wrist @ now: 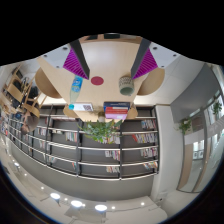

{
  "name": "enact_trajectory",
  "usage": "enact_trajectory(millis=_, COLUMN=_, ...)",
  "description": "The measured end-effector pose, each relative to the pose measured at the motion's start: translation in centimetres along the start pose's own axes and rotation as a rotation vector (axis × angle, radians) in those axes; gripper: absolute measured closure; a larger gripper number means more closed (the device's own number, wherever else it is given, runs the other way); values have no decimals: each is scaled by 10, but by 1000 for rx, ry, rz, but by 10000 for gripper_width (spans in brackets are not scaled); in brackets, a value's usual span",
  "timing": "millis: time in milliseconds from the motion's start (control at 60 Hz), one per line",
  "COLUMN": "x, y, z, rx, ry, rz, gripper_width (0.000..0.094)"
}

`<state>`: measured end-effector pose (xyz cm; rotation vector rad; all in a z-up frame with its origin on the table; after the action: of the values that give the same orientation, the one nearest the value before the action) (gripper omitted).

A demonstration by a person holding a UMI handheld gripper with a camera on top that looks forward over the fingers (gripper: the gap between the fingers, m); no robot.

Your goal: Pour water

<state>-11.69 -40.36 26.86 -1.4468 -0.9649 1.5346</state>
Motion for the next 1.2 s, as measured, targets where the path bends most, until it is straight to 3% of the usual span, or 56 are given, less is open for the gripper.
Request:
enact_trajectory(millis=400, x=68, y=38, z=-112, rx=33, ry=66, rz=-16, gripper_width=91)
enact_trajectory(millis=883, x=294, y=24, z=-219, rx=30, ry=80, rz=-71, gripper_width=98)
enact_trajectory(millis=983, x=328, y=22, z=-221, rx=36, ry=63, rz=-105, gripper_width=168)
enact_trajectory(millis=1083, x=343, y=19, z=-226, rx=66, ry=59, rz=-146, gripper_width=370)
enact_trajectory(millis=1200, x=346, y=14, z=-225, rx=78, ry=52, rz=-176, gripper_width=434)
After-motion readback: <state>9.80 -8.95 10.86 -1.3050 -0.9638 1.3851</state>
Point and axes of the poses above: the point between the fingertips, and its own axes, seen from behind it with the camera up: z to the left, y down, x forward, the way the camera looks, the point moved 3 cm from there along -x, backward, against the way the camera looks, and after that the axes turned 4 degrees about x, right-handed, at the moved point
